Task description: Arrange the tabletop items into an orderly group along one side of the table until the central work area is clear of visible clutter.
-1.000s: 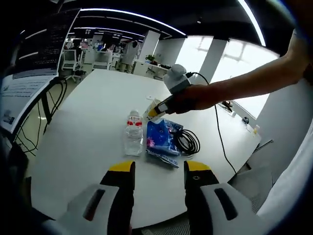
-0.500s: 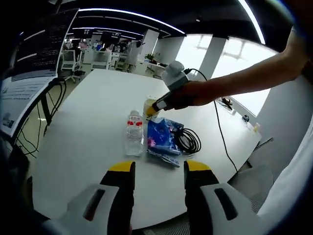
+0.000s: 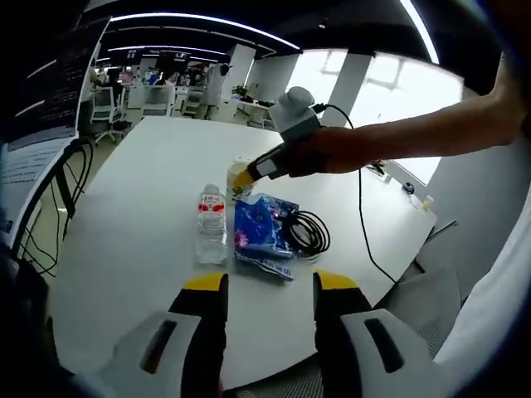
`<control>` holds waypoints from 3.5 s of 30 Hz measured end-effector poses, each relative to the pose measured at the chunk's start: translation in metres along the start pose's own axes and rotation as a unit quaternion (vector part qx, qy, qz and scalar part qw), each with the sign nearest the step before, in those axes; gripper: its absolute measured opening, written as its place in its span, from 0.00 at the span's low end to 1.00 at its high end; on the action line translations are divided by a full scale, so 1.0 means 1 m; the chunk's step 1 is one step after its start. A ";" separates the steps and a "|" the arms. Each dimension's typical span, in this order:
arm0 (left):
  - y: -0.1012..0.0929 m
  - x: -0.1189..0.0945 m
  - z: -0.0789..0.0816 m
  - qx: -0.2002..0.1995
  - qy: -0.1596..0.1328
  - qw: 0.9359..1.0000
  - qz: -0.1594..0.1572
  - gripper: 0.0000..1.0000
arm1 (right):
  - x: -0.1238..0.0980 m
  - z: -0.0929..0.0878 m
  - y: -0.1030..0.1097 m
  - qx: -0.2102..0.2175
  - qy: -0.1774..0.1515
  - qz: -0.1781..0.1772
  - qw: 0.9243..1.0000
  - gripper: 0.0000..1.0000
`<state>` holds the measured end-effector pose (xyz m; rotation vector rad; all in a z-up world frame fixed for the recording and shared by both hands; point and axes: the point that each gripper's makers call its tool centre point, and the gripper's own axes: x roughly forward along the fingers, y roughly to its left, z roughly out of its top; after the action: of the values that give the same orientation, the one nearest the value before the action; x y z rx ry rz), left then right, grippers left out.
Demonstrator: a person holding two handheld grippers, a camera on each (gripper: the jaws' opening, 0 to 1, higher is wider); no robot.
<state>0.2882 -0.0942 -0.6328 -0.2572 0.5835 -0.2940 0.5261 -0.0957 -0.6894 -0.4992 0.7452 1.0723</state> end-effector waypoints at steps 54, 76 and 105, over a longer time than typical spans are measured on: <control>-0.025 0.009 -0.004 -0.004 0.005 0.999 0.052 0.40 | -0.206 -0.187 -0.004 0.221 -0.121 -0.088 0.964 0.43; -0.001 0.024 0.012 0.001 0.033 0.993 0.111 0.39 | -0.219 -0.246 0.031 0.251 -0.131 -0.072 0.956 0.47; 0.056 0.056 0.041 -0.012 0.053 0.988 0.147 0.37 | -0.227 -0.247 0.035 0.254 -0.133 -0.075 0.955 0.48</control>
<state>0.3673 -0.0552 -0.6455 -0.1765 0.7210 -0.0151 0.3571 -0.3875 -0.6826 0.0306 0.6986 0.7465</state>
